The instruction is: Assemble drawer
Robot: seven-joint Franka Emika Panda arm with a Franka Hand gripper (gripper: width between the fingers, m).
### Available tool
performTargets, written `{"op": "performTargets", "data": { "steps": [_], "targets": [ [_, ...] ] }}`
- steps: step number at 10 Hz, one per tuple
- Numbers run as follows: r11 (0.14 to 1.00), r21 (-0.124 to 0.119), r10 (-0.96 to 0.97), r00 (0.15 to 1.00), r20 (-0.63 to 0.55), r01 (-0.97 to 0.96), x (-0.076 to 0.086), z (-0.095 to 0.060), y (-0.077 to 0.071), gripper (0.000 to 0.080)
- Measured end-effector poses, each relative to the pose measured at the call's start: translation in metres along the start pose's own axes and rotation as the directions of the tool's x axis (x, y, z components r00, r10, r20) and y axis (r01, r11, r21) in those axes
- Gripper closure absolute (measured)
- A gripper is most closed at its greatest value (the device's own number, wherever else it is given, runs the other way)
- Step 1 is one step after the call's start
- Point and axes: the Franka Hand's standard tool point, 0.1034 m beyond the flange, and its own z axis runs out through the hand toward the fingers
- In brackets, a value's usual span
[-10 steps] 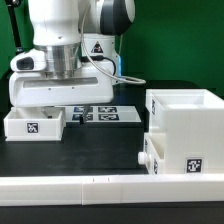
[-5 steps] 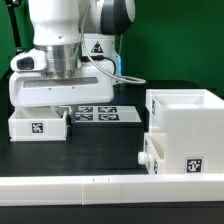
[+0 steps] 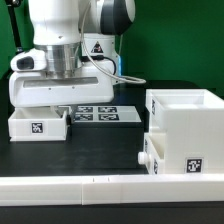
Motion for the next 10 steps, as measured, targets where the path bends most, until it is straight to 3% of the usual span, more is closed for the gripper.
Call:
{"op": "performTargets", "data": {
  "steps": [3,5,8,10],
  "targets": [
    [0.995,0.013,-0.104,0.994,0.019,0.104,0.011,-0.035,-0.032,0.0755],
    [0.991,0.010,-0.132,0.991,-0.004,0.132,0.018,-0.056,-0.036,0.0755],
    [0.971,0.012,-0.238,0.971,0.006,0.238,0.015,-0.049,-0.034,0.0755],
    [0.873,-0.002,-0.487,0.873,0.002,0.487,0.027,-0.047,-0.031,0.0755]
  ]
}}
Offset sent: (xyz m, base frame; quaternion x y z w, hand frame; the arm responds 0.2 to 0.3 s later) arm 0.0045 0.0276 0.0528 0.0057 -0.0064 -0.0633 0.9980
